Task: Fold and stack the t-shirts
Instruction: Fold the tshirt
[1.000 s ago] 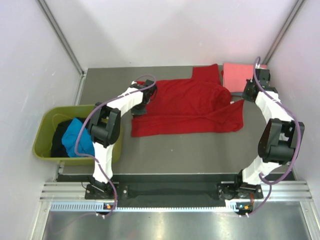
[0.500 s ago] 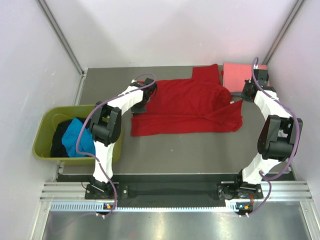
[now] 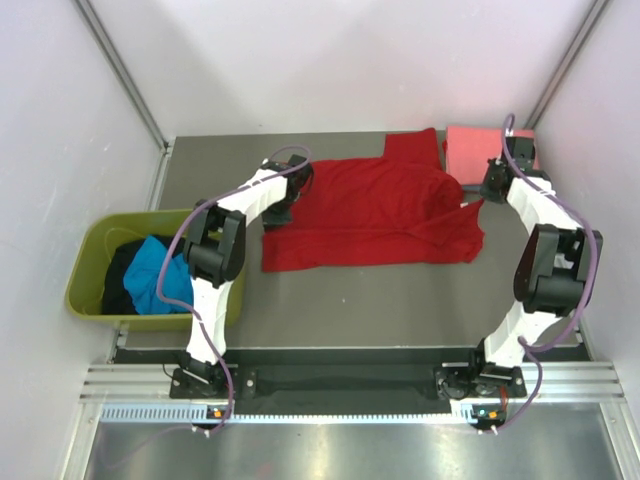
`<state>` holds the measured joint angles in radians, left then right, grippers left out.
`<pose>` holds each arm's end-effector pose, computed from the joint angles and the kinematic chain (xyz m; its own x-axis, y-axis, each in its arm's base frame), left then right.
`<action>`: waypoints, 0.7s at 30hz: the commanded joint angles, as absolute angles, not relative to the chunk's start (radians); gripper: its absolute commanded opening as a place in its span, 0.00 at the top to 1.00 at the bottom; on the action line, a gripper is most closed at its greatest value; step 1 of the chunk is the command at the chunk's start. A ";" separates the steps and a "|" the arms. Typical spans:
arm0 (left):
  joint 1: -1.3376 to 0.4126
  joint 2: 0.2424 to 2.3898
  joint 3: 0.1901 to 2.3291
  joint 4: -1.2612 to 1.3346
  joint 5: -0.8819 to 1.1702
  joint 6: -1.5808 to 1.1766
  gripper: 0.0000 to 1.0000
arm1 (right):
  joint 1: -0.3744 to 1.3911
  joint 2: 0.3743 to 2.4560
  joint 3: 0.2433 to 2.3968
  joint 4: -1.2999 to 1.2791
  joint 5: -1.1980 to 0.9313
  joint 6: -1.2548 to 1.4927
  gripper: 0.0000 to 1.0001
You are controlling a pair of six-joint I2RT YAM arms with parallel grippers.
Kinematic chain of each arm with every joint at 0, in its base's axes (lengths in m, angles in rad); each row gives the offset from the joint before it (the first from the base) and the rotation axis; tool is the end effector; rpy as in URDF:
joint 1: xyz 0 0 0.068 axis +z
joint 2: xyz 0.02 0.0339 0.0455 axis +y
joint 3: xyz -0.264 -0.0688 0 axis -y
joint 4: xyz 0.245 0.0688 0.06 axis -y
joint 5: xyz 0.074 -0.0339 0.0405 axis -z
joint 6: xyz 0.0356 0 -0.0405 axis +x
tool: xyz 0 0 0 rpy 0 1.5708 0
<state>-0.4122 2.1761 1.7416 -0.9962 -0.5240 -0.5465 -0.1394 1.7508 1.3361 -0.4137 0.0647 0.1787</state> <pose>0.4033 -0.1569 0.1781 -0.9221 -0.0879 -0.3768 -0.2298 0.9078 0.3507 0.3856 -0.0564 0.2487 -0.6857 0.2753 -0.6738 0.3088 0.9483 0.0733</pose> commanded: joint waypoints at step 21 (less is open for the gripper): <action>-0.604 1.916 1.645 -0.897 -0.160 -0.477 0.69 | -0.175 1.306 0.939 -0.612 -0.042 0.524 0.58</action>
